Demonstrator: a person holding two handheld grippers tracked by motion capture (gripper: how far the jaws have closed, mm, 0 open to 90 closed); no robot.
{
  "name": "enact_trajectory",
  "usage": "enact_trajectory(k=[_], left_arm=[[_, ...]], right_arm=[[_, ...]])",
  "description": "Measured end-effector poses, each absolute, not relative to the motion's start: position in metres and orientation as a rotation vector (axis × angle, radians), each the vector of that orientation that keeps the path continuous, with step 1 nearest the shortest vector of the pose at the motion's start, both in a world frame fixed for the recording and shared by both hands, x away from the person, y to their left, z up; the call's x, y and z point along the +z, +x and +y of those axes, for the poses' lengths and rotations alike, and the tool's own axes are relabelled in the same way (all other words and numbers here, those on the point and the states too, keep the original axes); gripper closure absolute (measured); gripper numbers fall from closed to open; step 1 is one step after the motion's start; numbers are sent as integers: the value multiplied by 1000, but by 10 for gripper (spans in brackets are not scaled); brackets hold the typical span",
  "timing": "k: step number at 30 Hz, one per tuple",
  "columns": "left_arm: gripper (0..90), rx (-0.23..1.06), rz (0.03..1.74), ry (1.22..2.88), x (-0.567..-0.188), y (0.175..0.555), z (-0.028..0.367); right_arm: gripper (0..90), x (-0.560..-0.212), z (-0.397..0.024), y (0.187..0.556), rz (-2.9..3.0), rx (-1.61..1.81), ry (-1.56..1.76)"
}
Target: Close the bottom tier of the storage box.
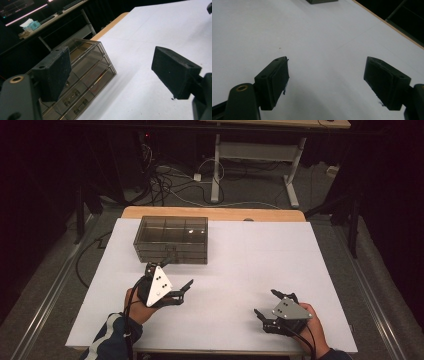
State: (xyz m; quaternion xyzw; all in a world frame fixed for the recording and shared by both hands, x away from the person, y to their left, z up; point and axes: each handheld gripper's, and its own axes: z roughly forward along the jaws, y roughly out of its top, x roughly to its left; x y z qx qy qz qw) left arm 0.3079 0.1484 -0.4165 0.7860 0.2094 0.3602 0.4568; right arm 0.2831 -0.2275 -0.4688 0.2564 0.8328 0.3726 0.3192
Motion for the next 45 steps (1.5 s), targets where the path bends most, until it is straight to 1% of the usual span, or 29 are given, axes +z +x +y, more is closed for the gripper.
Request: enact_trajectory(k=[8,28,39,45], left_arm=[[158,911,500,1961,-426,302,149],[158,866,510,2059,-457,297,161],[158,810,534,2118,-476,297,171],[158,753,541,2138,-484,295,175]], right_arm=[[208,-467,-226,280,2171,996,673],[208,-466,-225,278,2169,997,670],[208,-466,-234,273,2147,985,714],[208,-467,-235,272,2145,973,726]])
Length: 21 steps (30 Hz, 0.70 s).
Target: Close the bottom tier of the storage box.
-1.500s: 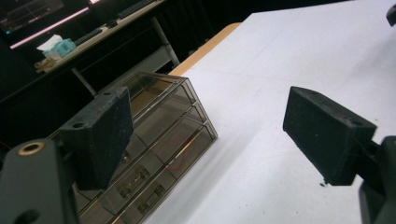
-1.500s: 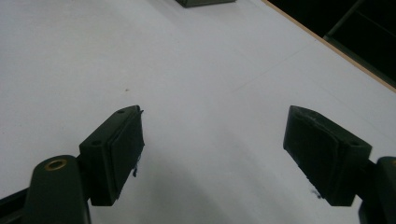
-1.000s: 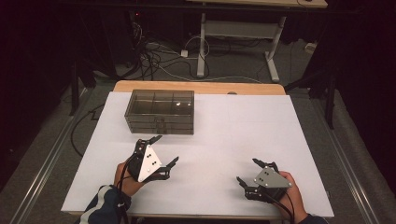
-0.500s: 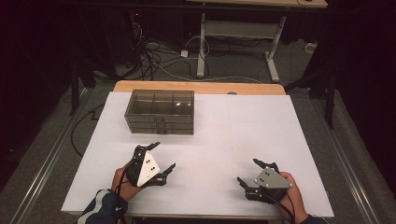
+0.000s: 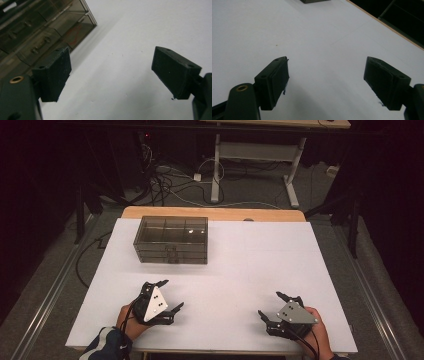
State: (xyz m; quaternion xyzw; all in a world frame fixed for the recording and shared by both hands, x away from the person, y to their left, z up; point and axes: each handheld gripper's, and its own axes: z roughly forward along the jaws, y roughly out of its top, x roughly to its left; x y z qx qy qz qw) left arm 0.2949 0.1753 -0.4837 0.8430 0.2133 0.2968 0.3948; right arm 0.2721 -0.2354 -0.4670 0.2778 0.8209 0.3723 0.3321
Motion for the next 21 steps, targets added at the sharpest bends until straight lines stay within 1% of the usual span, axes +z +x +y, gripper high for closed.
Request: enact_trajectory(k=[9,21], left_arm=[[158,716,576,2171,-493,287,185],[158,736,573,2162,-489,285,186]], right_arm=[[208,-469,-237,272,2153,968,723],[208,-470,-236,273,2149,961,721]])
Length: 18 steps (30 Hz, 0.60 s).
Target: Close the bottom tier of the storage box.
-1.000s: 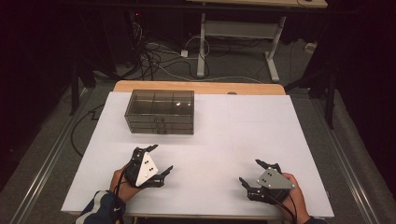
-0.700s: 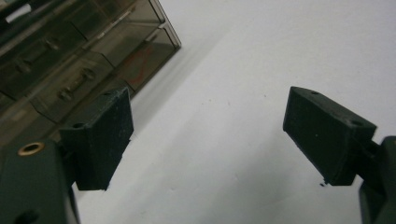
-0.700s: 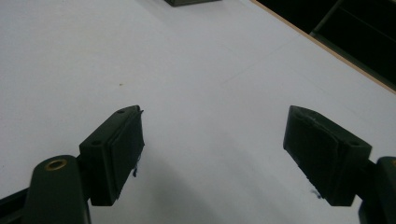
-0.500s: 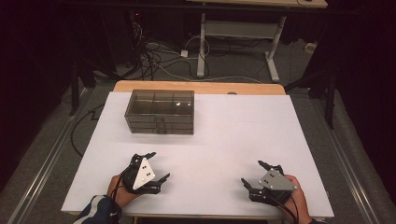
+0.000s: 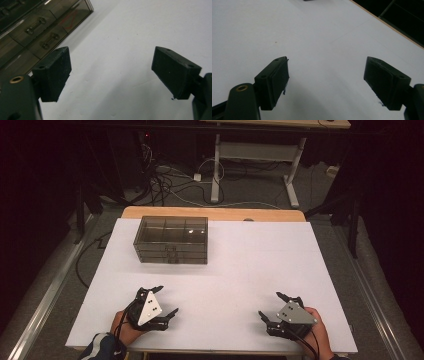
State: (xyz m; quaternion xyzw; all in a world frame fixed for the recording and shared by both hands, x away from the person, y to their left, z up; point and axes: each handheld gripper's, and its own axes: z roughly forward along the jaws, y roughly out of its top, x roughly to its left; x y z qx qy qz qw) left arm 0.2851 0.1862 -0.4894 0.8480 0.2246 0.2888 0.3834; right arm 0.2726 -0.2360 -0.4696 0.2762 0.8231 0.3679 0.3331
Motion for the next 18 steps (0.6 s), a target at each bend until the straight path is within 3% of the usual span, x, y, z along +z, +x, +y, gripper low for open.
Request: enact_trajectory(k=[18], left_arm=[[158,746,563,2150,-486,284,188]], right_arm=[[208,-471,-234,272,2151,938,715]])
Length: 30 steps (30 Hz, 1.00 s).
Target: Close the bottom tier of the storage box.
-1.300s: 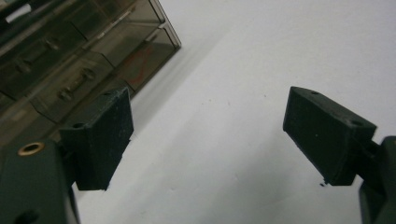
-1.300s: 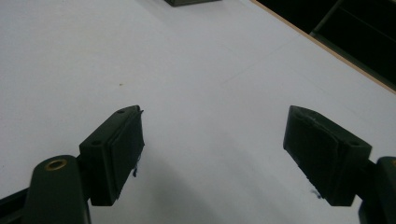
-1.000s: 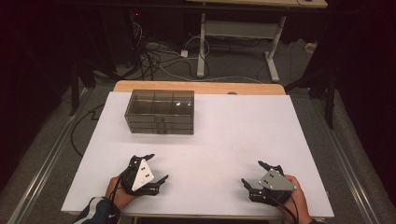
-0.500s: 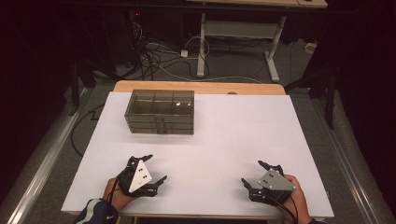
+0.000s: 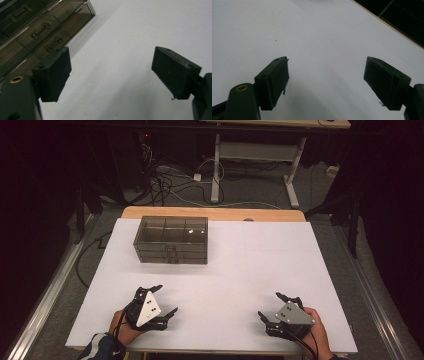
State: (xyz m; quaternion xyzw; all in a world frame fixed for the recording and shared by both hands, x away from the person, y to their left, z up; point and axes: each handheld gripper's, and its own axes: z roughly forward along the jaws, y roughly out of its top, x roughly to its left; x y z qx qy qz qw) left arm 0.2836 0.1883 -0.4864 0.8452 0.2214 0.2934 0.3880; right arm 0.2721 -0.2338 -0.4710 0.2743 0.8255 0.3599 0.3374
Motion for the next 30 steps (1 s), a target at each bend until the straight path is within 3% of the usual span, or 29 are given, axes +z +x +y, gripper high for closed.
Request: enact_trajectory(k=[30], left_arm=[[158,740,561,2168,-488,290,186]], right_arm=[[208,-473,-236,273,2163,936,729]])
